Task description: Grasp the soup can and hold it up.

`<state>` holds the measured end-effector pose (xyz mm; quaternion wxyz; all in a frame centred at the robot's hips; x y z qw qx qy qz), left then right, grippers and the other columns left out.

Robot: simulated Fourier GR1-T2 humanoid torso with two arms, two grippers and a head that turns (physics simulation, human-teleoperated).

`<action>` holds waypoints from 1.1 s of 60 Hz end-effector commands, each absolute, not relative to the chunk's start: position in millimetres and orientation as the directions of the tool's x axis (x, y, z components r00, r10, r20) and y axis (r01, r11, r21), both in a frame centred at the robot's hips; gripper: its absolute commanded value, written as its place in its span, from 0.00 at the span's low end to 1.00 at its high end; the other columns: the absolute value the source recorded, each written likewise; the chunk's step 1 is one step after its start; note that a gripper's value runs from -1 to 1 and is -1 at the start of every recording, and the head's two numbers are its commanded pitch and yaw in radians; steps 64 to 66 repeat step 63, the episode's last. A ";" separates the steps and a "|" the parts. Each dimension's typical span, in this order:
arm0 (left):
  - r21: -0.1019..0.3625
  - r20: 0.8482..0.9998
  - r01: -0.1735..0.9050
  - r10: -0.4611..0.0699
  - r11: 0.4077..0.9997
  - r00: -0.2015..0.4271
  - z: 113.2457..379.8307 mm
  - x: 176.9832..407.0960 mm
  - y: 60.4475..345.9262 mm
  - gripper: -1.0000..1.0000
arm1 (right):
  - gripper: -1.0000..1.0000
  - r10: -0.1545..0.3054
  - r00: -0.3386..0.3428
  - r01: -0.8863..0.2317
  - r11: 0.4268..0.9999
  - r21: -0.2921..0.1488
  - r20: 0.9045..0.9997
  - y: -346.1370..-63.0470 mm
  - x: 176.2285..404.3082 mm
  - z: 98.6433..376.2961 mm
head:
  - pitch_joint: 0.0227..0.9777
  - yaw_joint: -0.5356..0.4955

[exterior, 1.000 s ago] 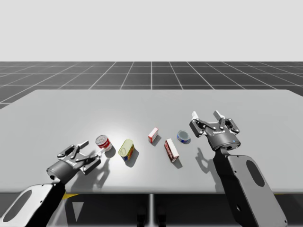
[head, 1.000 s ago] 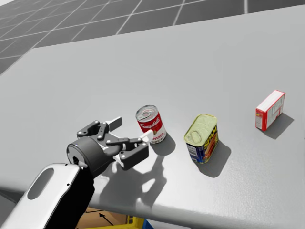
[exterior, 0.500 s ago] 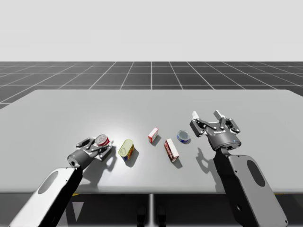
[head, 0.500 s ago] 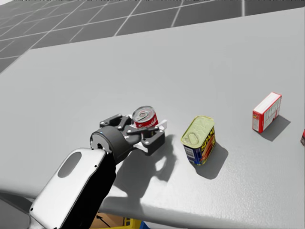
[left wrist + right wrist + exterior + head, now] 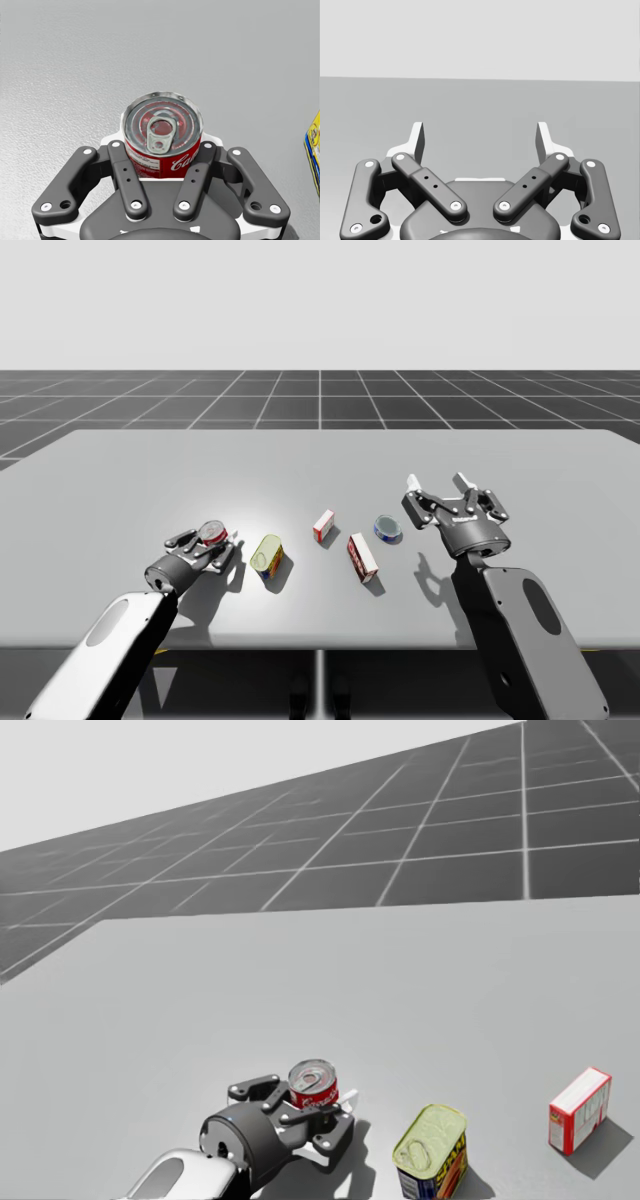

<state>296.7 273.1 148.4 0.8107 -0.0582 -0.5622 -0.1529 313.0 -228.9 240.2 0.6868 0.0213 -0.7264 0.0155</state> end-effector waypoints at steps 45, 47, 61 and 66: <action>0.240 0.949 0.381 -0.298 0.893 0.101 264.2 292.4 267.8 1.00 | 0.00 -0.031 -0.061 -0.055 0.998 0.028 0.998 -231.1 315.2 239.7 | 0.40 0.95; 0.249 0.950 0.376 -0.301 0.892 0.083 274.0 293.9 267.0 1.00 | 0.00 -0.029 -0.060 -0.058 0.998 0.026 0.998 -231.1 315.3 239.6 | 0.40 0.95; 0.313 0.946 0.343 -0.322 0.885 -0.034 333.3 299.9 261.7 1.00 | 0.00 -0.038 -0.043 -0.103 0.994 0.034 0.998 -230.8 313.6 239.2 | 0.40 0.94; 0.324 0.944 0.334 -0.323 0.885 -0.061 346.3 300.4 260.1 1.00 | 0.00 -0.030 -0.035 -0.131 0.991 0.025 0.999 -231.2 313.7 239.6 | 0.40 0.94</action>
